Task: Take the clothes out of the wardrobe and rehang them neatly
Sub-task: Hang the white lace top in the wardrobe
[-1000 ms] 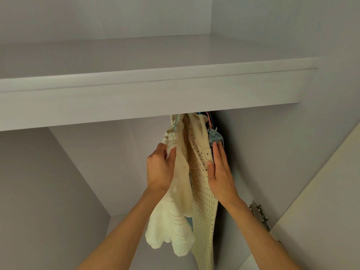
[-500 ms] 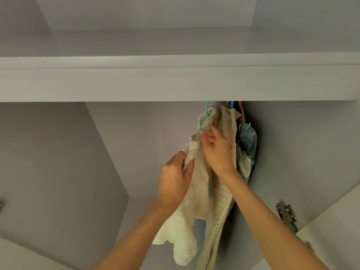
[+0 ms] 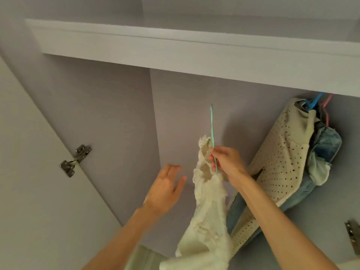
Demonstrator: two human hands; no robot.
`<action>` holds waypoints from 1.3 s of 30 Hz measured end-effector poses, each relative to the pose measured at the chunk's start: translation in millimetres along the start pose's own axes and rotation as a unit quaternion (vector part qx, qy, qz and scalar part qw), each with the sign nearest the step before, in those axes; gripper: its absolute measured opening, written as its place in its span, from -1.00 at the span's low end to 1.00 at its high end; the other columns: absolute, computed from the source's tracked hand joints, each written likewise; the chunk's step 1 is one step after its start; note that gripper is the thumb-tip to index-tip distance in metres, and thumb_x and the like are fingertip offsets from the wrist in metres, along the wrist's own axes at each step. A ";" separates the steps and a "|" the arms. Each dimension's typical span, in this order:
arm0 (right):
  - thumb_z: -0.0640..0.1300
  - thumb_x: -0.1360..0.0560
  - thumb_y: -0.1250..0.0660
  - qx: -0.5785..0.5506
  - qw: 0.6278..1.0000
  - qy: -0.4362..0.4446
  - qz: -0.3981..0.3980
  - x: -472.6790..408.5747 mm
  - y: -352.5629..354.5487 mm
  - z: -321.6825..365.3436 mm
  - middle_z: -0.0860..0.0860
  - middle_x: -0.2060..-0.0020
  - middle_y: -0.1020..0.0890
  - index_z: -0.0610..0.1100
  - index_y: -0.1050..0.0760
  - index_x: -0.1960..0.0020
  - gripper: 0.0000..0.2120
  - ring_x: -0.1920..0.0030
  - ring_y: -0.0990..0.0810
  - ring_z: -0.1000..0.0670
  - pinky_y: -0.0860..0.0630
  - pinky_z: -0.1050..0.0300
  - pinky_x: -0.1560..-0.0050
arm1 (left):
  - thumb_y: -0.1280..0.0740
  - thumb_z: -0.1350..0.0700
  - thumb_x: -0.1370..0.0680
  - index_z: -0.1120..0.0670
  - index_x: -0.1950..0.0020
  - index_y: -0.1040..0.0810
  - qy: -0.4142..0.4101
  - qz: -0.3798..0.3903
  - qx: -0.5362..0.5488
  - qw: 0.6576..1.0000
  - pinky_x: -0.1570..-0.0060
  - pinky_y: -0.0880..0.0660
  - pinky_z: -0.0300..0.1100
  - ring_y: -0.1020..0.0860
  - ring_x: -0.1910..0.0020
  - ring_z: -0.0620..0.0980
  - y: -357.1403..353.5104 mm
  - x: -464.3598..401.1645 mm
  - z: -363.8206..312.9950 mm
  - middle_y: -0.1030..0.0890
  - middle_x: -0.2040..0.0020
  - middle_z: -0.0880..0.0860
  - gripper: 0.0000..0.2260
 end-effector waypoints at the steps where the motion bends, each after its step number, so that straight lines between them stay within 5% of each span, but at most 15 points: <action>1: -0.28 -0.55 -0.21 0.025 1.000 0.005 0.007 2.2 -5.3 -3.1 -0.02 0.51 -0.47 -0.26 -0.47 0.26 -0.78 0.54 -0.35 0.05 -0.35 0.17 0.43 | 0.00 -0.17 -0.56 0.13 -0.31 -0.40 0.016 -0.010 -0.016 1.000 -0.14 -0.36 -0.18 -0.45 -0.16 0.08 7.2 5.0 15.2 -0.43 -0.21 0.07 -0.50; 4: -0.08 -0.57 -0.23 0.155 0.988 0.018 0.013 10.4 -20.6 -6.2 0.01 0.53 -0.45 -0.21 -0.44 0.37 -0.63 0.50 -0.38 0.03 -0.32 0.17 0.39 | -0.03 -0.05 -0.55 0.18 -0.29 -0.44 0.048 -0.043 -0.050 0.997 -0.13 -0.45 0.00 -0.49 -0.12 0.17 28.0 19.0 56.6 -0.49 -0.19 0.15 -0.54; 7: 0.14 -0.57 -0.12 0.351 0.935 0.042 0.026 20.0 -38.2 -10.7 -0.01 0.48 -0.36 -0.13 -0.24 0.42 -0.51 0.41 -0.33 -0.01 -0.21 0.08 0.36 | -0.15 0.18 -0.55 0.21 -0.30 -0.45 0.077 -0.049 -0.054 0.994 -0.11 -0.43 -0.02 -0.51 -0.12 0.20 42.9 31.9 85.1 -0.51 -0.18 0.17 -0.67; 9: 0.20 -0.54 -0.14 0.372 0.926 0.059 0.032 25.9 -51.5 -16.3 0.01 0.47 -0.35 -0.12 -0.22 0.39 -0.51 0.43 -0.31 0.03 -0.22 0.12 0.38 | -0.18 0.24 -0.56 0.20 -0.35 -0.40 0.088 -0.040 -0.067 0.993 -0.14 -0.42 0.01 -0.48 -0.17 0.21 51.2 40.6 95.9 -0.49 -0.23 0.18 -0.66; 14: 0.14 -0.42 -0.37 0.289 0.943 0.139 0.091 42.7 -93.9 -12.4 0.08 0.61 -0.24 -0.06 -0.14 0.49 -0.47 0.50 -0.20 0.08 -0.15 0.22 0.41 | 0.32 -0.40 -0.43 0.08 -0.48 -0.21 0.108 0.014 -0.150 0.983 -0.37 -0.24 0.03 -0.27 -0.42 0.07 67.7 65.7 111.0 -0.30 -0.45 0.06 -0.17; 17: 0.09 -0.39 -0.42 0.255 0.938 0.180 0.149 54.1 -124.7 -13.9 0.07 0.61 -0.20 -0.09 -0.14 0.50 -0.45 0.49 -0.16 0.07 -0.16 0.22 0.42 | 0.18 -0.30 -0.54 0.08 -0.32 -0.44 0.124 0.056 -0.112 0.984 -0.05 -0.40 -0.24 -0.53 -0.02 -0.03 68.5 90.8 112.7 -0.57 -0.02 -0.02 -0.34; 19: 0.09 -0.39 -0.42 0.231 0.940 0.182 0.174 57.9 -140.4 -25.1 0.05 0.55 -0.18 -0.16 -0.18 0.47 -0.46 0.45 -0.14 0.08 -0.13 0.21 0.41 | 0.20 -0.41 -0.47 0.06 -0.13 -0.51 0.144 0.035 -0.063 0.987 0.19 -0.36 -0.30 -0.50 0.24 -0.12 69.7 116.3 112.8 -0.47 0.22 -0.18 -0.28; 22: 0.12 -0.40 -0.40 0.213 0.927 0.176 0.253 63.1 -174.2 -41.8 0.02 0.51 -0.21 -0.24 -0.30 0.43 -0.49 0.44 -0.17 0.08 -0.14 0.19 0.38 | 0.29 -0.53 -0.33 0.01 -0.07 -0.48 0.204 -0.039 -0.074 0.975 0.20 -0.41 -0.21 -0.54 0.17 -0.05 74.3 163.9 125.4 -0.48 0.15 -0.18 -0.17; 27: 0.11 -0.42 -0.39 0.225 0.849 0.180 0.442 99.3 -242.1 -61.4 0.07 0.56 -0.26 -0.16 -0.35 0.46 -0.55 0.45 -0.20 0.11 -0.17 0.17 0.35 | 0.30 -0.53 -0.32 -0.02 0.08 -0.46 0.364 -0.149 -0.149 0.907 0.30 -0.43 -0.18 -0.55 0.26 -0.02 81.9 248.0 123.1 -0.54 0.25 -0.09 -0.23; 30: 0.14 -0.41 -0.38 0.245 0.788 0.189 0.532 125.2 -271.9 -73.8 0.11 0.59 -0.23 -0.05 -0.23 0.49 -0.52 0.46 -0.19 0.11 -0.18 0.15 0.34 | 0.06 -0.42 -0.46 0.01 0.22 -0.43 0.441 -0.215 -0.158 0.857 0.47 -0.28 -0.36 -0.47 0.41 -0.04 77.7 292.9 99.6 -0.43 0.45 -0.07 -0.45; 32: 0.15 -0.41 -0.38 0.253 0.744 0.207 0.583 149.4 -289.8 -78.4 0.11 0.59 -0.21 -0.04 -0.21 0.50 -0.51 0.44 -0.17 0.08 -0.16 0.13 0.34 | -0.15 -0.30 -0.51 0.08 0.24 -0.47 0.494 -0.260 -0.162 0.814 0.49 -0.29 -0.35 -0.48 0.30 0.05 72.2 323.1 81.7 -0.33 0.53 -0.09 -0.55; 34: 0.16 -0.41 -0.38 0.262 0.699 0.242 0.620 182.9 -305.6 -81.2 0.10 0.57 -0.19 -0.06 -0.20 0.50 -0.50 0.43 -0.16 0.08 -0.15 0.14 0.35 | -0.18 -0.34 -0.47 0.09 0.28 -0.45 0.537 -0.305 -0.162 0.770 0.52 -0.25 -0.34 -0.45 0.24 0.06 65.7 358.6 65.4 -0.29 0.56 -0.09 -0.51; 36: 0.16 -0.41 -0.37 0.269 0.652 0.289 0.647 220.4 -316.4 -82.4 0.08 0.55 -0.21 -0.09 -0.24 0.47 -0.51 0.43 -0.16 0.07 -0.15 0.18 0.38 | -0.08 -0.39 -0.40 0.07 0.37 -0.39 0.571 -0.347 -0.150 0.729 0.50 -0.23 -0.24 -0.39 0.49 0.05 57.6 396.8 50.0 -0.32 0.56 -0.06 -0.47; 39: 0.23 -0.41 -0.32 0.246 0.567 0.401 0.676 278.0 -325.6 -83.0 0.06 0.44 -0.43 -0.17 -0.46 0.35 -0.54 0.35 -0.35 0.06 -0.26 0.21 0.28 | -0.11 -0.39 -0.36 -0.02 0.48 -0.18 0.612 -0.423 -0.135 0.654 0.51 -0.16 -0.19 -0.23 0.57 -0.07 49.0 451.9 19.5 -0.28 0.60 -0.02 -0.52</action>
Point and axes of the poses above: each hand's wrist, its own x-axis away from the middle knuckle, its own y-axis out of the back of the hand, z = x × y, the point moved 6 cm from there along -x, towards the middle knuckle
